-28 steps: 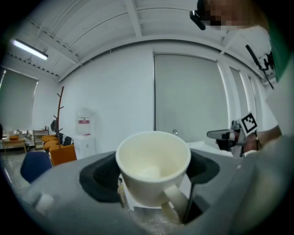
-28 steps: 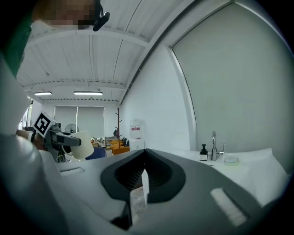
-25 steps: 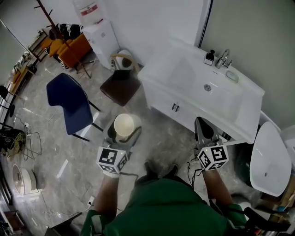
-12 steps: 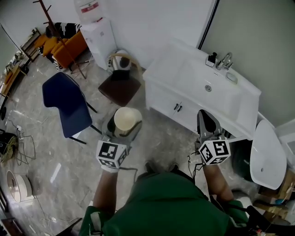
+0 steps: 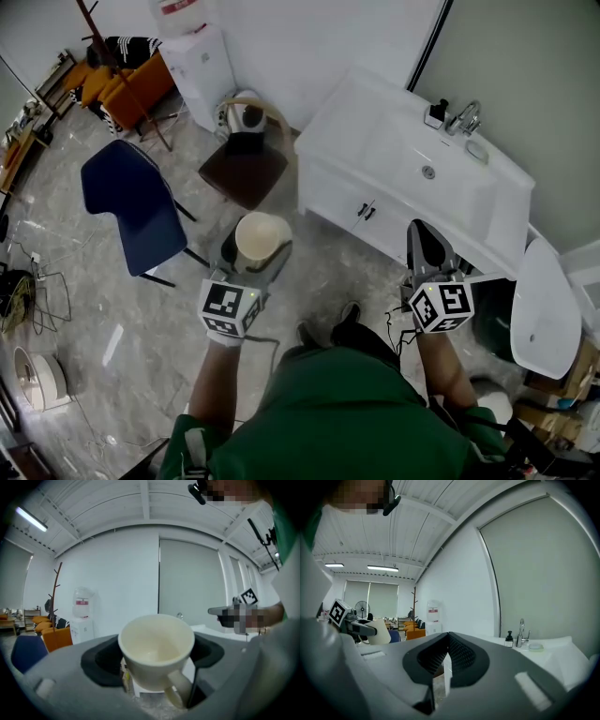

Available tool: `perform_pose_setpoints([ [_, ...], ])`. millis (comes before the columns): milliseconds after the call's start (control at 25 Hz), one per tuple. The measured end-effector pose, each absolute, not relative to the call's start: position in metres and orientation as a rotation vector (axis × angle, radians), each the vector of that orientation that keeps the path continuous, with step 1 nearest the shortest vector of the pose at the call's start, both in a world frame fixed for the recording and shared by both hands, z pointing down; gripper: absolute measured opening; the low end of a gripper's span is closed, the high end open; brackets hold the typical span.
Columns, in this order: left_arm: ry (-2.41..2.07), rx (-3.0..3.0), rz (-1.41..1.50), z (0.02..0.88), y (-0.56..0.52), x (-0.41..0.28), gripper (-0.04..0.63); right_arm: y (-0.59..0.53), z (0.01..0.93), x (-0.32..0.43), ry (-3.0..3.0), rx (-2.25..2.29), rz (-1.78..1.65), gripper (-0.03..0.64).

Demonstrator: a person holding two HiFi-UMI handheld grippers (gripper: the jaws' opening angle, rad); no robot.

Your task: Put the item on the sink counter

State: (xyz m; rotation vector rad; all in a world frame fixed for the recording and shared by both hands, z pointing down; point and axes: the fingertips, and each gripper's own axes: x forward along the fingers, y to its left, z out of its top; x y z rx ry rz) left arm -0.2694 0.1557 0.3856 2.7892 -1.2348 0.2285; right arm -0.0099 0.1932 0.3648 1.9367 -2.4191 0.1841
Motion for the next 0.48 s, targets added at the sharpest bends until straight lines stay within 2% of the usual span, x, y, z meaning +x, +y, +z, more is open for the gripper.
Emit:
perform_pose_setpoints([
  [480,-1.331,2.732,0.251,0.385,0.078,-0.227,0.417,0.101,0.370,0.029,-2.517,1.843,0.205,-0.002],
])
